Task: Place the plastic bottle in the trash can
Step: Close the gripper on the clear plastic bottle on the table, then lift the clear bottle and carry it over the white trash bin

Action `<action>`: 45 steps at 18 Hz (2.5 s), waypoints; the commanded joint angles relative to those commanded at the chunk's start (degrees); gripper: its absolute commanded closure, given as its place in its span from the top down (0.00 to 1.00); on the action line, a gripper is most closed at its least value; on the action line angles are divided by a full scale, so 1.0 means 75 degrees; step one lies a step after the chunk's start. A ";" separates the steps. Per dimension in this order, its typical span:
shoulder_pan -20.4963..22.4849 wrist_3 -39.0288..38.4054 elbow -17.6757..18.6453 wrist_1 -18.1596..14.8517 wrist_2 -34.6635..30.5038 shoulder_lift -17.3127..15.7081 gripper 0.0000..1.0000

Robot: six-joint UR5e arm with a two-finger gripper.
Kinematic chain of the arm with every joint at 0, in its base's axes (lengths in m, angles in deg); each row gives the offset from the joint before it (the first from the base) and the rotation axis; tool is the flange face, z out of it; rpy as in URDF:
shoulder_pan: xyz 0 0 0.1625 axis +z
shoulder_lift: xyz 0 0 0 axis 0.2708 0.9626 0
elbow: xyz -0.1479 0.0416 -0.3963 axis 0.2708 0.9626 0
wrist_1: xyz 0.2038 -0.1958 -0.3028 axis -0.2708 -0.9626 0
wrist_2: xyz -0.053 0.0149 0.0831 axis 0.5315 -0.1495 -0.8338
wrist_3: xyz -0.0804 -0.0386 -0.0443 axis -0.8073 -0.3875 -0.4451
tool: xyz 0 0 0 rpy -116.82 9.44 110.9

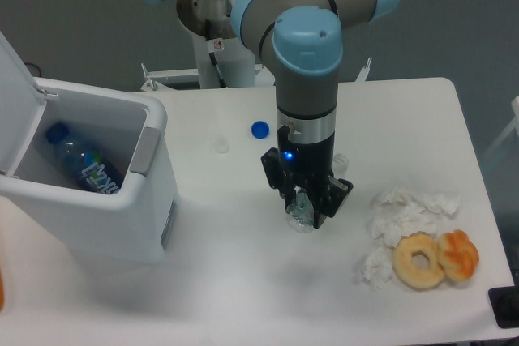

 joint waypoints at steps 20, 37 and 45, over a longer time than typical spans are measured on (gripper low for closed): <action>0.0609 -0.2903 -0.0399 0.0234 0.2306 -0.0527 0.55; -0.0046 -0.4933 -0.0141 0.0645 0.3808 -0.2132 0.55; -0.0913 -0.5145 0.0210 0.0656 0.3820 -0.2356 0.55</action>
